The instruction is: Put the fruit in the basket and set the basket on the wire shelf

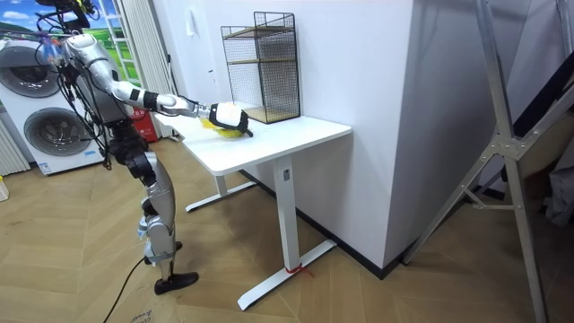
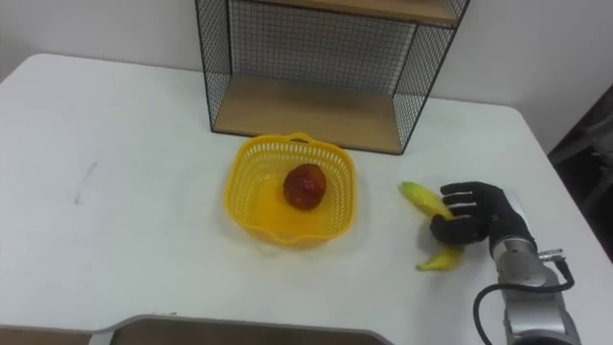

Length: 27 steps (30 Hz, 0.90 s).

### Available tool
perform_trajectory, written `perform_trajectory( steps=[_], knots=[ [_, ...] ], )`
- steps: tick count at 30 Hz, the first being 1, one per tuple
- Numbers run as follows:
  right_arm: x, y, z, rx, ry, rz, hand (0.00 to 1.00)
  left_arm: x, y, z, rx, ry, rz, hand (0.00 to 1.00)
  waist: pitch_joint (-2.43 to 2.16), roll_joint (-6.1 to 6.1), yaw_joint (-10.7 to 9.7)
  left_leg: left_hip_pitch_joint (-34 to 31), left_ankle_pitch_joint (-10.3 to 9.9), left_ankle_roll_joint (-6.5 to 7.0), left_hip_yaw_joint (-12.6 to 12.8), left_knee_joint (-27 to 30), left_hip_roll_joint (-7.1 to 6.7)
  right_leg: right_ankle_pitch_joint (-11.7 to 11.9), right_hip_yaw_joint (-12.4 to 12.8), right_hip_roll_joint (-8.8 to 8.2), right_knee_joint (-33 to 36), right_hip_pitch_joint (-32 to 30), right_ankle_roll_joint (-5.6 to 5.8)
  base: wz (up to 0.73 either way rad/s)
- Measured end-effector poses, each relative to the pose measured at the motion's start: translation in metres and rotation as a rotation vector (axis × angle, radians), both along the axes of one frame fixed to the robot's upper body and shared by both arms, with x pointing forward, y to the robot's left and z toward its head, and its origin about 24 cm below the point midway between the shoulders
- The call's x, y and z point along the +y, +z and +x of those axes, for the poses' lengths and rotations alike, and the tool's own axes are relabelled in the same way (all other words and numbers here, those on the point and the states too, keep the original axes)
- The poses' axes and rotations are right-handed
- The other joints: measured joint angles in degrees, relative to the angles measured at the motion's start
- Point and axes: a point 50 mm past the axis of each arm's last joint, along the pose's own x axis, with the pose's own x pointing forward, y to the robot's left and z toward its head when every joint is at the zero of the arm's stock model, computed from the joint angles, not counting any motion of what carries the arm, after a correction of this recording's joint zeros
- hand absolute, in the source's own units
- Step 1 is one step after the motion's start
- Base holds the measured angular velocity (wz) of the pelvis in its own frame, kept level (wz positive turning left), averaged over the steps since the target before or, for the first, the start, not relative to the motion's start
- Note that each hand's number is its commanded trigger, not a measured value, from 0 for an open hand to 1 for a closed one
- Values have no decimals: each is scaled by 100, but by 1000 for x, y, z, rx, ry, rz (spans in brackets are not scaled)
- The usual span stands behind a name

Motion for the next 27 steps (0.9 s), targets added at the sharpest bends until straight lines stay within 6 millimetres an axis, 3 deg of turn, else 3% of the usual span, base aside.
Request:
perform_trajectory(
  steps=[6, 17, 27],
  knots=[
    [-8, 1, -3, 30, -3, -89, 100, 1, 0, 3, -9, 0, 18, 0, 0, 0, 108, -7, -8, 1, -14, 7, 4, 0, -24, 1, 4, 2, 0, 1],
    [-3, 8, -3, 12, 10, -118, 100, 1, 0, 3, 5, -6, 25, 0, -6, 9, 104, -29, -9, -2, 11, -10, 7, 0, 7, 3, 22, -57, 0, -1],
    [29, 31, 8, -95, 117, -162, 100, -1, 0, 10, -14, -16, 34, 0, 4, 68, 84, -49, -2, 8, 227, -88, 8, 2, 229, -5, 123, -261, -1, -11]
  ],
)
